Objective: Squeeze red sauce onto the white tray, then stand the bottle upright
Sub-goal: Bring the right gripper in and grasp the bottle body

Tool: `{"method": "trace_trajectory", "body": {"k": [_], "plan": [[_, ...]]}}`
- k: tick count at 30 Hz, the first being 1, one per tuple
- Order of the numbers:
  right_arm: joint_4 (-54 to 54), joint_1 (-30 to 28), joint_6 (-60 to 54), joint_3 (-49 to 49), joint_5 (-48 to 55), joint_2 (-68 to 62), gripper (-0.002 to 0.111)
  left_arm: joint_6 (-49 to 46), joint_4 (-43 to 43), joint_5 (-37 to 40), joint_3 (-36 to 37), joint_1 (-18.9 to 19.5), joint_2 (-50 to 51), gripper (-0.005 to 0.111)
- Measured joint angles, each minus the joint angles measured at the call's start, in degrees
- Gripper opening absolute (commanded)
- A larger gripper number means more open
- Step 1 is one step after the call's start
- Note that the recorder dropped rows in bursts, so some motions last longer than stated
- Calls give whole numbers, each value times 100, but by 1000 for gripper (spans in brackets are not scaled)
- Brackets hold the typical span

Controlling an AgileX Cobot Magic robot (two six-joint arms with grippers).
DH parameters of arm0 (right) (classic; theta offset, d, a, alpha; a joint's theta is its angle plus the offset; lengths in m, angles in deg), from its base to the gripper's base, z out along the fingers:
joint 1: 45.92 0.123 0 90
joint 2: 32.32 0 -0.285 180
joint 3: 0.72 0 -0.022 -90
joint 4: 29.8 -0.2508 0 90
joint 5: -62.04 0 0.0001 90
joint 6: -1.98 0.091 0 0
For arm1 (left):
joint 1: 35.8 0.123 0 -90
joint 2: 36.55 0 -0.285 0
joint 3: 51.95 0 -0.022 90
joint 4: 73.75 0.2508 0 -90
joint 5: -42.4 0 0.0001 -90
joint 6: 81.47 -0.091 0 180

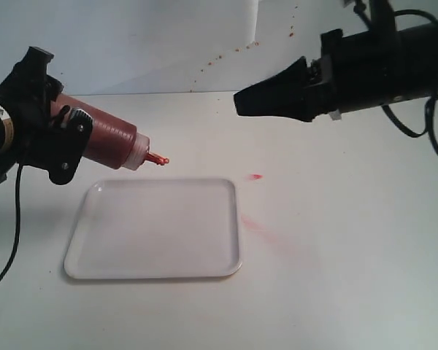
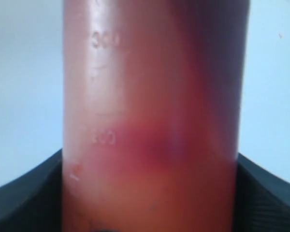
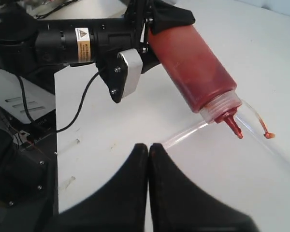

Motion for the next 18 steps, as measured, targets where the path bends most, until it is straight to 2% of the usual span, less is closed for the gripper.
{"method": "trace_trajectory", "body": {"k": [2,4,7,9,11,15,18], "plan": [[23,27,-124,-129,22,-308,13,-118,0,0,0,0,0,0],[70,27,-326,-186,36,-579,32,-172,0,-63,0,0,0,0],[90,27,-839,-195,63,-881,70,-218,0,-271,0,-11,0,0],[-28,27,-1180,-195,142,-1030,88,-360,0,-303,41,-83,0,0],[-308,27,-1501,-195,163,-1138,92,-577,0,-303,133,-186,0,0],[-736,67,-2033,-195,127,-1213,92,-754,0,-213,242,-386,0,0],[-794,317,-2370,-195,-89,-1235,92,-767,0,-45,242,-554,0,0]]}}
